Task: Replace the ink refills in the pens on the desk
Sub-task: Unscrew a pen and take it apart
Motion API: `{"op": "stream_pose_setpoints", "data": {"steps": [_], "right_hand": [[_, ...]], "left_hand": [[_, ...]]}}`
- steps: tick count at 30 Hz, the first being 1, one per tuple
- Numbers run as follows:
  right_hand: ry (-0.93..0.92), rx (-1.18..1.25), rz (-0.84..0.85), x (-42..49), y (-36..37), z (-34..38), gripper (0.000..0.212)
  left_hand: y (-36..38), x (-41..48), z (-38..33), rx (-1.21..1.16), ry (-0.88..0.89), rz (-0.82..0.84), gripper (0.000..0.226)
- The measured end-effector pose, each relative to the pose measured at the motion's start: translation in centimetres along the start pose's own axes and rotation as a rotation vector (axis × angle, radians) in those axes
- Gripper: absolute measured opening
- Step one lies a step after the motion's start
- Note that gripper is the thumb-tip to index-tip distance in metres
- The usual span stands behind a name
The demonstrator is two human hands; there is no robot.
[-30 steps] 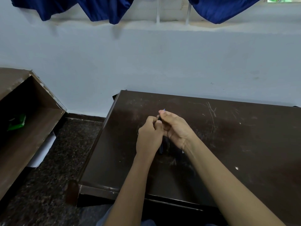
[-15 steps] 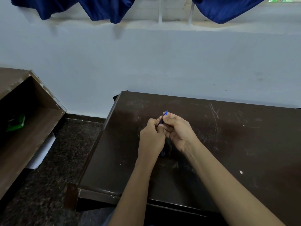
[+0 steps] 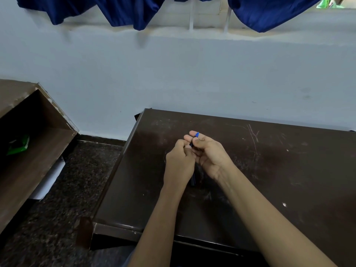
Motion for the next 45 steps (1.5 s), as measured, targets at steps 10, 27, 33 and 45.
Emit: {"op": "stream_pose_setpoints", "data": {"steps": [10,27,33,45], "right_hand": [[-0.021,-0.096,0.011,-1.1,0.9,-0.1,0.012],[-0.136,0.257,-0.321,1.2,-1.2,1.0,0.017],[-0.322,-1.083,-0.333,2.8,-4.4,-2.6,0.015],[-0.331,-1.593,-0.129,4.3,-5.2,-5.1,0.015]], "left_hand": [[-0.9,-0.7,-0.8,-0.008,-0.012,-0.003,0.016],[-2.5,-0.3,1.1,0.096,-0.042,0.052,0.023],[-2.4,0.2,1.7,0.043,-0.064,-0.034,0.023],[-1.4,0.4,1.2,0.082,-0.051,0.012,0.023]]}}
Point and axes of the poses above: each hand's wrist, its own x-axis towards the middle knuckle, its own y-axis out of the palm, z = x × y, the point moved 1 cm from there along x, towards the middle knuckle, and after that the axes turned 2 degrees about -z, right-handed, at the moved point
